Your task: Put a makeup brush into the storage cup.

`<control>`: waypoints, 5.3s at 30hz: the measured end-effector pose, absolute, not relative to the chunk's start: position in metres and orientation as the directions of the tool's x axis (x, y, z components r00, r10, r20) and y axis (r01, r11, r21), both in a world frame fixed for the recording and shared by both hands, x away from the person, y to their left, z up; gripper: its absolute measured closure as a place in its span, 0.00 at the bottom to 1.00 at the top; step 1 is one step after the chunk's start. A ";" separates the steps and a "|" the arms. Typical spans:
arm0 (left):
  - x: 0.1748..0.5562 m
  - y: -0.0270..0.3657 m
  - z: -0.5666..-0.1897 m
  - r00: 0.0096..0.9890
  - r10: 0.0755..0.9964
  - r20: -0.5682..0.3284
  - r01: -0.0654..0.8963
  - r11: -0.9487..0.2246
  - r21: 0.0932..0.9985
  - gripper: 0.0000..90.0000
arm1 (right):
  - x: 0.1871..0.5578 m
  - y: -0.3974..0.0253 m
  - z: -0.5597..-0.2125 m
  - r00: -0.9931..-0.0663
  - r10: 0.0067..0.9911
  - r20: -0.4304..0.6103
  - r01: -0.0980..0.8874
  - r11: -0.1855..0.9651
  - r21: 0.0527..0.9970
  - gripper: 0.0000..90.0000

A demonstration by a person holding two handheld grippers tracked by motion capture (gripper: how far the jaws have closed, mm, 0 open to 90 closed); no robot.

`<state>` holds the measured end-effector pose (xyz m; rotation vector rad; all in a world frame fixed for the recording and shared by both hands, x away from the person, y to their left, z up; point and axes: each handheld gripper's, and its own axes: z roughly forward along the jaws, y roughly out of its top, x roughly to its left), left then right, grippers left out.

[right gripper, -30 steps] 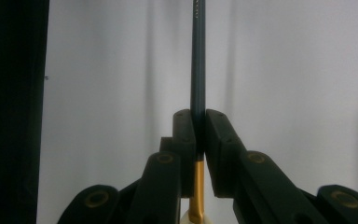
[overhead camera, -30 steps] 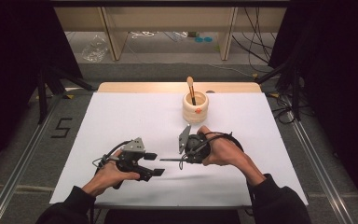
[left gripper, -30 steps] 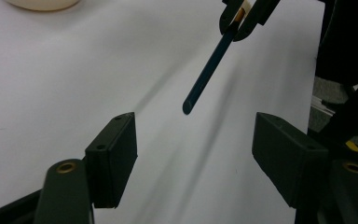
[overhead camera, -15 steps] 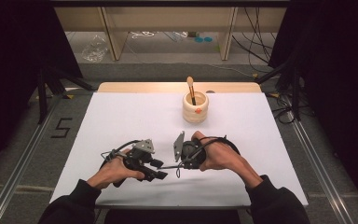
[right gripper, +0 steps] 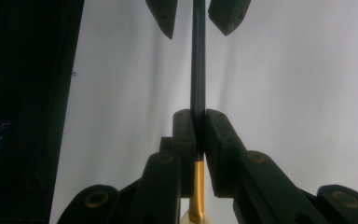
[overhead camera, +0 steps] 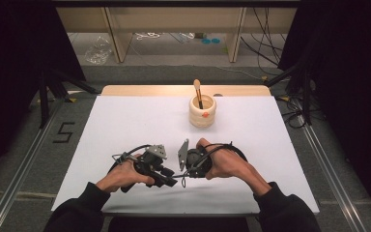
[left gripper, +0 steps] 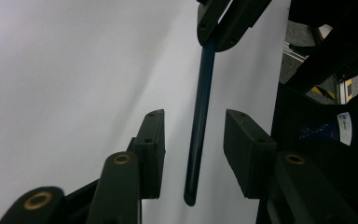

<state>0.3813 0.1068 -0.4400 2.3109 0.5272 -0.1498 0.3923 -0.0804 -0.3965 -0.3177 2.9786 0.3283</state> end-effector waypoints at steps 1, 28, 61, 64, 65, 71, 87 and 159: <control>0.382 0.106 -0.440 0.909 0.324 -0.263 0.415 -0.634 0.652 0.67 | 0.393 -0.080 -0.397 -0.968 -0.200 -0.153 -0.228 0.954 0.196 0.92; 0.388 0.101 -0.445 0.858 0.293 -0.421 0.502 -0.646 0.575 0.80 | 0.382 -0.076 -0.398 -0.983 -0.155 -0.093 -0.172 0.964 0.201 0.92; 0.390 0.101 -0.449 0.854 0.258 -0.452 0.503 -0.633 0.589 0.93 | 0.382 -0.076 -0.399 -0.981 -0.170 -0.093 -0.186 0.960 0.207 0.92; 0.392 0.103 -0.451 0.849 0.257 -0.462 0.511 -0.619 0.597 0.94 | 0.381 -0.076 -0.399 -0.981 -0.162 -0.106 -0.181 0.962 0.205 0.90; 0.392 0.104 -0.451 0.850 0.258 -0.460 0.511 -0.616 0.599 0.94 | 0.381 -0.076 -0.398 -0.982 -0.156 -0.102 -0.174 0.963 0.207 0.89; 0.393 0.110 -0.451 0.820 0.324 -0.471 0.568 -0.564 0.599 0.94 | 0.384 -0.082 -0.388 -0.988 -0.094 -0.125 -0.126 0.952 0.277 0.80; 0.403 0.125 -0.445 0.822 0.426 -0.377 0.556 -0.460 0.693 0.94 | 0.400 -0.135 -0.373 -0.908 0.414 -0.071 0.281 0.725 0.629 0.52; 0.376 0.129 -0.423 0.803 0.455 -0.385 0.514 -0.202 0.834 0.94 | 0.407 -0.130 -0.407 -0.838 0.410 0.361 0.490 0.275 0.827 0.55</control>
